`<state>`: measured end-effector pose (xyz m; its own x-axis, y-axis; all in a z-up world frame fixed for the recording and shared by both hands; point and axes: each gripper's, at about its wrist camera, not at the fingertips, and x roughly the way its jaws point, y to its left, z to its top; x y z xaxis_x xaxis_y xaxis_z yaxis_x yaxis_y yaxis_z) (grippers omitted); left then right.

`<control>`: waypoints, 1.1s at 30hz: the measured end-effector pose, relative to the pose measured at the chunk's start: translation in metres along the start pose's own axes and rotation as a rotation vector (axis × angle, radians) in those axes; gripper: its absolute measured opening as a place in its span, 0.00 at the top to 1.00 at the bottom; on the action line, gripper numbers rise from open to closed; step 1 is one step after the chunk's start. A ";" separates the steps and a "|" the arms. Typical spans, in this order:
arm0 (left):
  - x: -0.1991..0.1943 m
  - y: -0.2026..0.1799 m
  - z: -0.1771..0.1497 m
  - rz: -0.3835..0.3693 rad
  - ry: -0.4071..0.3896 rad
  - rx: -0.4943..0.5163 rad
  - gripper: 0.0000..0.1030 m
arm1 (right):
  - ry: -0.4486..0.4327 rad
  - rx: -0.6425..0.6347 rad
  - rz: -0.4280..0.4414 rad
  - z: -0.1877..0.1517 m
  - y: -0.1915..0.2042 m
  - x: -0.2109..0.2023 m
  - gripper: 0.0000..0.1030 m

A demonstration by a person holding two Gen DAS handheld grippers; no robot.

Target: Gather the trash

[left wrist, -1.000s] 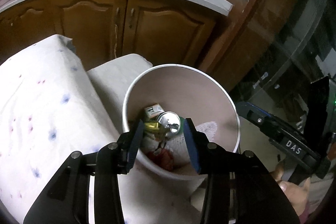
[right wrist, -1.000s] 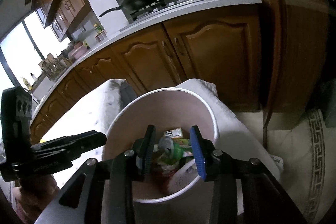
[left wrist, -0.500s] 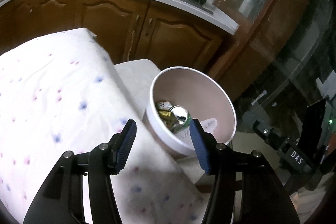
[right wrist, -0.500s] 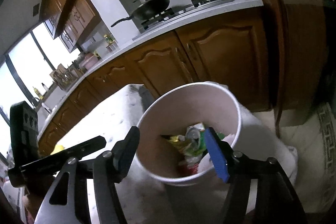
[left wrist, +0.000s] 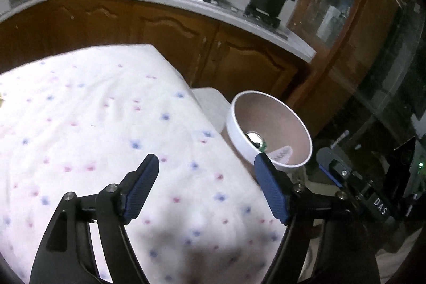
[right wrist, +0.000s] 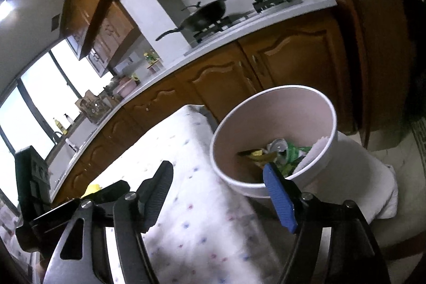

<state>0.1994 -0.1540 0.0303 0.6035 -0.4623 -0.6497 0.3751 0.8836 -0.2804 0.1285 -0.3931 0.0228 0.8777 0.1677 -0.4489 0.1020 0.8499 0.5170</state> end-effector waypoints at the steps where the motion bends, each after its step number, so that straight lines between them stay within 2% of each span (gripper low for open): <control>1: -0.004 0.002 -0.003 0.010 -0.008 0.004 0.23 | -0.006 -0.003 0.000 -0.003 0.003 -0.001 0.22; 6: -0.032 0.011 -0.015 0.073 -0.073 0.018 0.15 | -0.022 -0.049 -0.010 -0.017 0.024 -0.004 0.17; 13: -0.064 0.027 -0.032 0.125 -0.129 0.003 0.09 | -0.037 -0.103 0.006 -0.032 0.047 -0.012 0.06; 23: -0.094 0.043 -0.056 0.180 -0.190 -0.023 0.06 | -0.095 -0.207 -0.011 -0.056 0.074 -0.034 0.02; 33: -0.112 0.048 -0.081 0.230 -0.256 -0.010 0.05 | -0.126 -0.256 -0.055 -0.073 0.079 -0.044 0.02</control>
<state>0.0924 -0.0533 0.0323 0.8291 -0.2531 -0.4986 0.2023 0.9671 -0.1544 0.0635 -0.2971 0.0299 0.9270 0.0679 -0.3688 0.0436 0.9572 0.2860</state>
